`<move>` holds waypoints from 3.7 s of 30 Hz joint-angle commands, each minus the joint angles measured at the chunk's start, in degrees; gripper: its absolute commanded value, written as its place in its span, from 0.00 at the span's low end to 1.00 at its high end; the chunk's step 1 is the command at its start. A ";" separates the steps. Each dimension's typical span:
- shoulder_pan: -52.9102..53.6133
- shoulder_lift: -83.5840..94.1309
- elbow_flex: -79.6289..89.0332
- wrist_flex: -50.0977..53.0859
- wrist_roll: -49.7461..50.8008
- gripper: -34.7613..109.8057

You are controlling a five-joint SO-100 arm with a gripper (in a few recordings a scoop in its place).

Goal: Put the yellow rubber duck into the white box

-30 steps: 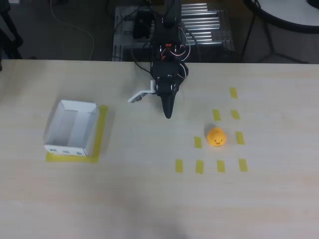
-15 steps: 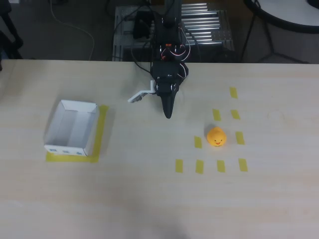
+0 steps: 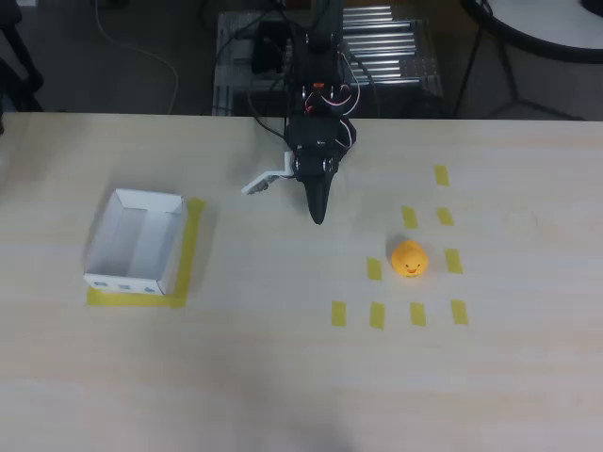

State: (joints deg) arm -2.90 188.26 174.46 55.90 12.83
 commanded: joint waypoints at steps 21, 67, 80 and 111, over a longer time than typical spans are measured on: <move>-10.02 -59.41 -61.61 8.61 -39.02 0.30; -26.72 -108.37 -81.83 12.13 -44.03 0.59; -30.41 -112.06 -86.84 13.71 -38.41 0.24; 36.83 -46.05 -73.39 9.23 -32.08 0.24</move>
State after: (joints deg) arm 14.06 134.74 92.90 70.66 -17.14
